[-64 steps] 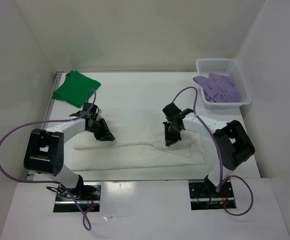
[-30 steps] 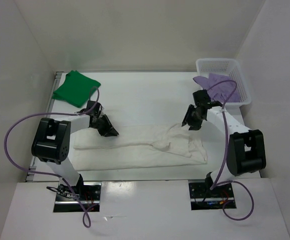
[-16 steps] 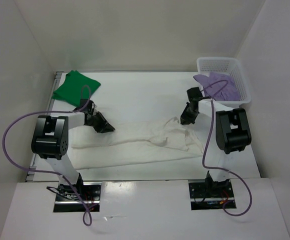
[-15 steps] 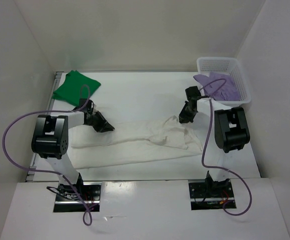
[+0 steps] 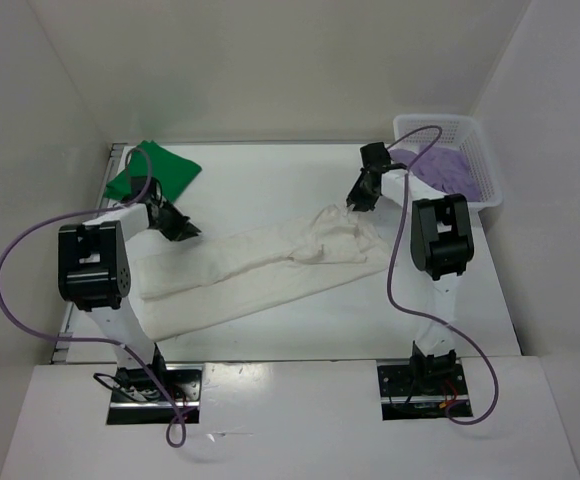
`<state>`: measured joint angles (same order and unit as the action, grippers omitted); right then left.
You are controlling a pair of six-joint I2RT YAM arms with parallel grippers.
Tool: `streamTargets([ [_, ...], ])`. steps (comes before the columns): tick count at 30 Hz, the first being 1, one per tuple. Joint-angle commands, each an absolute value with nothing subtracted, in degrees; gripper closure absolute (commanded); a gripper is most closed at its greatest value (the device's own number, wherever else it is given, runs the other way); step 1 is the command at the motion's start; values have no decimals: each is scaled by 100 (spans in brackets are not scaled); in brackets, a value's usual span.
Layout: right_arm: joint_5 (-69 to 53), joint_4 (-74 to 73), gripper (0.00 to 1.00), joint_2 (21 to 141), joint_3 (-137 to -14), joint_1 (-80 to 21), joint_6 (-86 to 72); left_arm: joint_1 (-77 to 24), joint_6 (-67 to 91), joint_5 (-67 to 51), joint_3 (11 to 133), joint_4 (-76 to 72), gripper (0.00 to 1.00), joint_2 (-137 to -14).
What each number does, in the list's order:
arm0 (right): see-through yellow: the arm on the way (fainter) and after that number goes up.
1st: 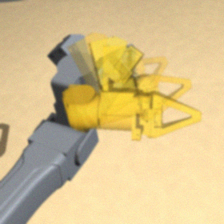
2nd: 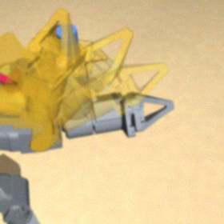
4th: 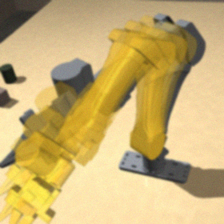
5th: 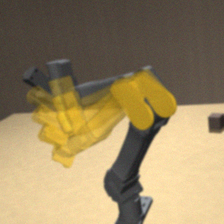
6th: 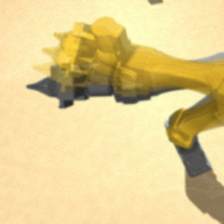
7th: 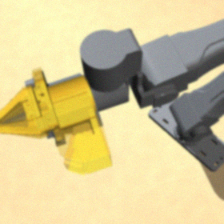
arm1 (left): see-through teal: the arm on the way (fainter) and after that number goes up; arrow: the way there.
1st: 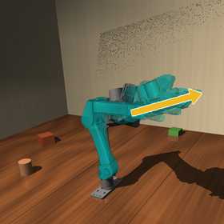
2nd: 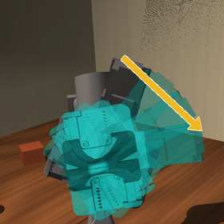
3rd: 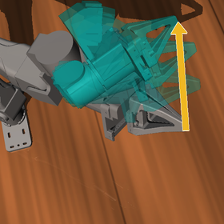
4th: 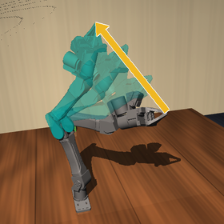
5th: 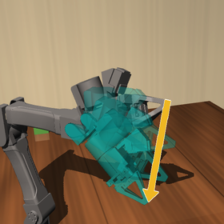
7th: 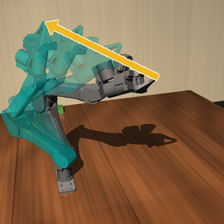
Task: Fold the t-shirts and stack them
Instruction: Fold the other side of the tshirt into a rectangle
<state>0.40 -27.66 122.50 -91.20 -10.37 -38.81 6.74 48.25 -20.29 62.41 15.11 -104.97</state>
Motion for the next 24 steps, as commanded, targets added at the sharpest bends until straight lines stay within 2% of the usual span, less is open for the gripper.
streamTargets([
  [1,55,-2936,69,11735,-9387,-976,-3666,826,4474,-1573,6915,1835,78,-10889],
  [4,-87,-3085,66,11050,-9221,-1036,-3595,826,4595,-1977,7233,1785,78,-10960],
  [7,-141,-3085,60,10331,-8737,-1177,-3542,826,4667,-2074,6988,1618,77,-10443],
  [9,-141,-3085,60,10056,-8412,-1335,-3481,756,4667,-1987,6716,1487,77,-9898],
  [11,-315,-3085,71,9774,-8088,-1458,-3428,519,4728,-1986,6180,1433,77,-9425],
  [12,-386,-3085,88,9721,-7982,-1616,-3428,432,4729,-1986,6013,1354,78,-9300],
  [13,-448,-3085,96,9669,-7789,-1713,-3428,196,4781,-1986,5873,1267,78,-9194],
  [14,-587,-3033,100,9668,-7709,-1818,-3367,45,4833,-1986,5601,1213,80,-8993],
  [17,-589,-3084,100,9746,-7576,-2310,-3296,-692,4834,-1934,5414,976,79,-8798],
  [19,-589,-3138,86,9747,-7515,-2618,-3243,-1253,4834,-1732,5414,923,78,-8798],
  [22,-519,-3138,56,9686,-7226,-2750,-3418,-1625,5027,-1652,5476,923,75,-8929],
  [24,-379,-3138,51,9615,-7024,-2751,-3471,-1854,5158,-1652,5476,765,74,-9008],
])
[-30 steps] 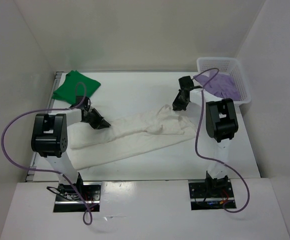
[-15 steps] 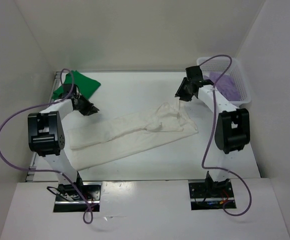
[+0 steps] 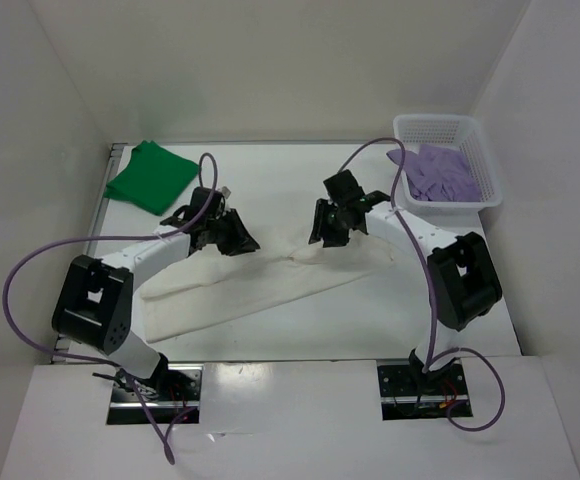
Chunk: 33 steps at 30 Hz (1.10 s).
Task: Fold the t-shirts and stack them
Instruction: Fold the other side of the tshirt into a rectangle
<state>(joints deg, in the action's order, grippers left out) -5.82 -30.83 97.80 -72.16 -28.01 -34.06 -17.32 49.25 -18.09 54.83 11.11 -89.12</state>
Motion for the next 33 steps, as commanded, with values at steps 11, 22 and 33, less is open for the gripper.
streamTargets([
  [11,-158,-2971,52,9861,-6803,-2962,-3665,-1986,5106,-1459,5467,651,72,-9598],
  [22,-272,-3023,98,10082,-6777,-2962,-3796,-1986,5054,-1459,5414,598,72,-9817],
  [33,-1046,-3252,95,9598,-6390,-3471,-4587,-1986,5054,-1512,5519,431,68,-9923],
])
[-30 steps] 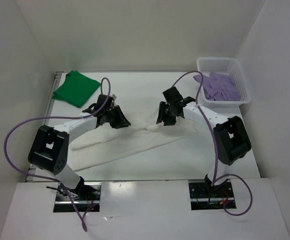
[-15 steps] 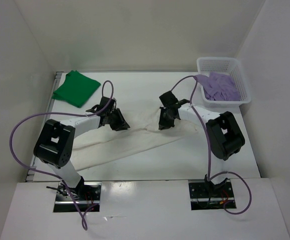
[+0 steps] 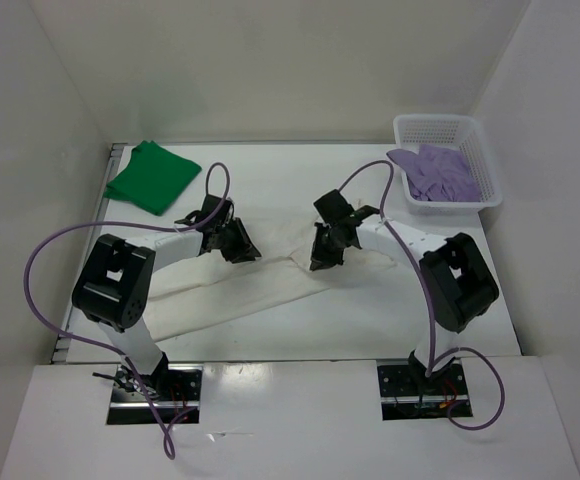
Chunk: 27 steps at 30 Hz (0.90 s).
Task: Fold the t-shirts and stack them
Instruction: Fold the other side of the tshirt into a rectangle
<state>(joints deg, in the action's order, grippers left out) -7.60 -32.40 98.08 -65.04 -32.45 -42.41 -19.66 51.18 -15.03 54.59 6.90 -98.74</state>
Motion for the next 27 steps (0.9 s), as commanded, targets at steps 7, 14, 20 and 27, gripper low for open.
streamTargets([
  [7,-1581,-3015,71,9537,-6223,-3691,-4913,-1925,5106,-1564,5572,431,67,-9923],
  [14,-1372,-3375,75,9168,-6433,-3376,-4448,-1811,5054,-1564,5634,545,67,-9677],
  [20,-1301,-2779,98,9026,-6565,-1742,-3666,-1811,4878,-1564,5967,668,67,-9685],
  [27,-536,-2312,62,9720,-7154,-959,-3252,-1811,4877,-1784,6021,668,66,-10063],
])
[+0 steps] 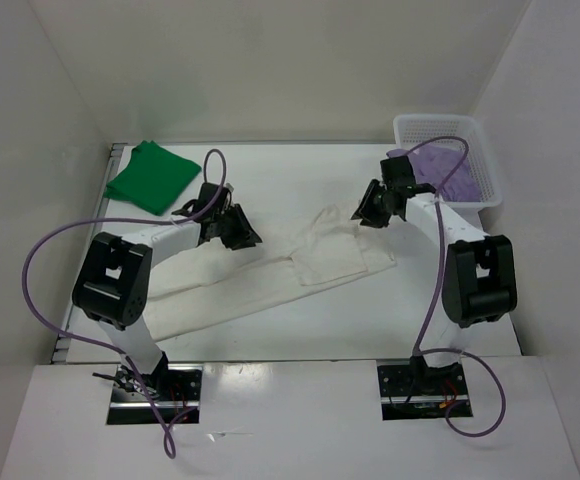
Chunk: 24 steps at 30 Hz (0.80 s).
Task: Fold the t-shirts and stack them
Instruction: Fold the other side of the tshirt into a rectangle
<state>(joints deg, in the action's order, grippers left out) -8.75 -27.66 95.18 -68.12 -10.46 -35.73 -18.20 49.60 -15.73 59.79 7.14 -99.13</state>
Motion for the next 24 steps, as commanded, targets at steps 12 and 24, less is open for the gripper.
streamTargets([
  [12,-105,-1653,57,10766,-7787,-694,-3419,-3286,4992,-1916,5951,950,63,-9712],
  [24,-176,-1345,73,11794,-8499,-694,-3524,-3287,5194,-1608,5169,984,62,-9545],
])
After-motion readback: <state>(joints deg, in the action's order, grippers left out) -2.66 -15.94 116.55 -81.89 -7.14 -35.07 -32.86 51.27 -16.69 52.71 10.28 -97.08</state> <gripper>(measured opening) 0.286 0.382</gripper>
